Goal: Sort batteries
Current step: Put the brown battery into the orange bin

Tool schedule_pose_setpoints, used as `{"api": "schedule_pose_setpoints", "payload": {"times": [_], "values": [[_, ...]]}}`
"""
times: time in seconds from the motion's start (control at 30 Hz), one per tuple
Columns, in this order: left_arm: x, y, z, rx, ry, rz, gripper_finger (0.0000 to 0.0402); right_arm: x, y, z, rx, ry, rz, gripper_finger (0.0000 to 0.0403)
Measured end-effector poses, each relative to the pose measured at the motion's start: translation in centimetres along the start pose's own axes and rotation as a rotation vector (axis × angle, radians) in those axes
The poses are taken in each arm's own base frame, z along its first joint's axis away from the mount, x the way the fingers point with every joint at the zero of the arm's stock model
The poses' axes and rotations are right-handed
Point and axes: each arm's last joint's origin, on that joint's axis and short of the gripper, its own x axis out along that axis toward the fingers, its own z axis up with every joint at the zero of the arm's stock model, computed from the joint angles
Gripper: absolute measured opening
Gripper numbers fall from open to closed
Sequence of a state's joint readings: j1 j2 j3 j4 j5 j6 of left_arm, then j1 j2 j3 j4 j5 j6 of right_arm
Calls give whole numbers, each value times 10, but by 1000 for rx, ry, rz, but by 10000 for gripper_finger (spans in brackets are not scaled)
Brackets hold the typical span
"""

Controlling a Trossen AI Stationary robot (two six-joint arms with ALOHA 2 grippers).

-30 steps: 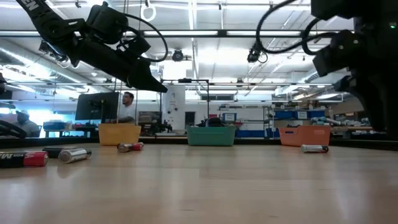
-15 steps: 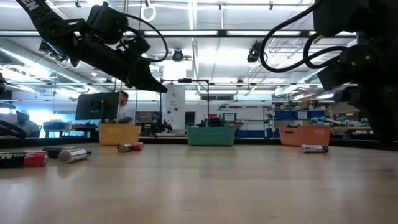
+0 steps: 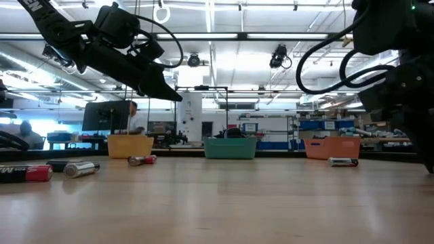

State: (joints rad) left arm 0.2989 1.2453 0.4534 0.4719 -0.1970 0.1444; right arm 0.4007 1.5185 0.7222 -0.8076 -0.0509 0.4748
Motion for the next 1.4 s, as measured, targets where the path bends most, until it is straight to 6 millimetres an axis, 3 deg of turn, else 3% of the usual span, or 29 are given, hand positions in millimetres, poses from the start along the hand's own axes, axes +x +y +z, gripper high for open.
{"api": "schedule_pose_setpoints", "payload": {"times": [0.2, 0.4, 0.53, 0.63, 0.83, 0.97, 1.13, 1.4], "values": [[0, 0, 0, -1, 0, 0, 11, 2, -1, -1, 0, -3, 1, 137], [0, 0, 0, -7, -1, 0, 11, 3, -2, 0, -28, -24, -19, 58], [0, 0, 0, -15, -1, 0, 11, 1, -6, 3, -11, -34, -19, 57], [0, 0, 0, -16, -4, 1, 11, -7, -11, 10, -18, -88, -72, 57], [0, 0, 1, -17, -9, 1, 11, -45, -31, 34, -21, -240, -171, 57], [0, 0, 1, -17, -9, 1, 11, -73, -68, 48, 86, -326, -214, 57], [0, 0, 1, -17, -9, 1, 11, -93, -140, 52, 366, -365, -249, 57], [0, 0, 1, -4, -8, 2, 12, -99, -250, 18, 791, -428, -343, 57]]}}
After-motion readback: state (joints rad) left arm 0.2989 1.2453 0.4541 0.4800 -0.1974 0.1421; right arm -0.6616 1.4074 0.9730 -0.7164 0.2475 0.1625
